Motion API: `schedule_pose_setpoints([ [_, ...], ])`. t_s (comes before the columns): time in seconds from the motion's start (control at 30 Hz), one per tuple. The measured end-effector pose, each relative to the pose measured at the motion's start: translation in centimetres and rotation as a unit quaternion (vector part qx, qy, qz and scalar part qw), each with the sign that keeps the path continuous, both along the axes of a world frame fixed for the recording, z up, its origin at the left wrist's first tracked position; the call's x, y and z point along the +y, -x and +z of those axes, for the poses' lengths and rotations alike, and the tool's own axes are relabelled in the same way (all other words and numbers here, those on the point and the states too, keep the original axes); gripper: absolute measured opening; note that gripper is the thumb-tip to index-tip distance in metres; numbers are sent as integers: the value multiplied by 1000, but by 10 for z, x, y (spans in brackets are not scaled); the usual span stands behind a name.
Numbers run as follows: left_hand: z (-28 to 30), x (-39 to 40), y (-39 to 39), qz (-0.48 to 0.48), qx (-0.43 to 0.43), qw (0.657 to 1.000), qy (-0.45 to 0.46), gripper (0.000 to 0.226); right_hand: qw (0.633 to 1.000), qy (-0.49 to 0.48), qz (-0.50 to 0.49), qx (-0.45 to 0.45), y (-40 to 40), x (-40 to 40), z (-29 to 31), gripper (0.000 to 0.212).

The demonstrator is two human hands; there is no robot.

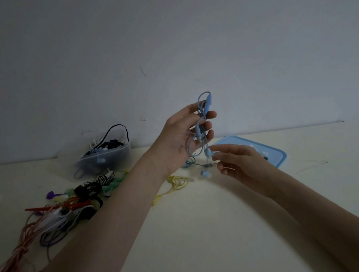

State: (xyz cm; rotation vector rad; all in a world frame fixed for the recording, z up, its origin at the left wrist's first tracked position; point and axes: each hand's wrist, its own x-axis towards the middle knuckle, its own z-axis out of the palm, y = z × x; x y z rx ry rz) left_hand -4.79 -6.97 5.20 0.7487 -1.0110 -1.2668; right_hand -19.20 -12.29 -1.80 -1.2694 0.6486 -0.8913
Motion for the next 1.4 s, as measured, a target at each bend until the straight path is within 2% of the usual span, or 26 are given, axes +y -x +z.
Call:
schedule_pose_setpoints([
  [0.07,-3,-2,6,-2,5,1000,5,23,996,-46,63,-33,2,2,3,16],
  [0.17,-9,-6,10,16,3,1000,1,24,990,-44,131,-27,5,4,5,22],
  [0.3,-13,-10,12,61,2,998,-14,26,985,-72,152,-36,9,2,5,22],
  [0.53,-31,-14,11,50,166,982,-73,27,985,-64,156,43,4,4,-2,11],
  [0.6,-33,-14,12,45,180,979,-79,24,985,-50,152,59,2,4,-3,9],
  [0.77,-38,-19,6,74,97,988,-99,31,985,-70,148,52,5,2,-4,9],
  [0.9,-51,-15,-5,102,-107,987,-56,17,983,-127,126,33,9,-2,-3,8],
  [1.0,-64,-8,-10,49,-223,974,-1,21,982,-151,108,15,8,-3,-2,10],
  [1.07,-70,-4,-11,15,-273,962,5,33,980,-173,101,-1,8,-4,-3,11],
  [1.27,-82,-2,-13,33,-235,971,4,30,976,-197,92,-25,3,-5,-7,12],
  [1.4,-85,-1,-18,107,-232,966,-28,25,982,-167,84,-3,0,-4,-8,10],
])
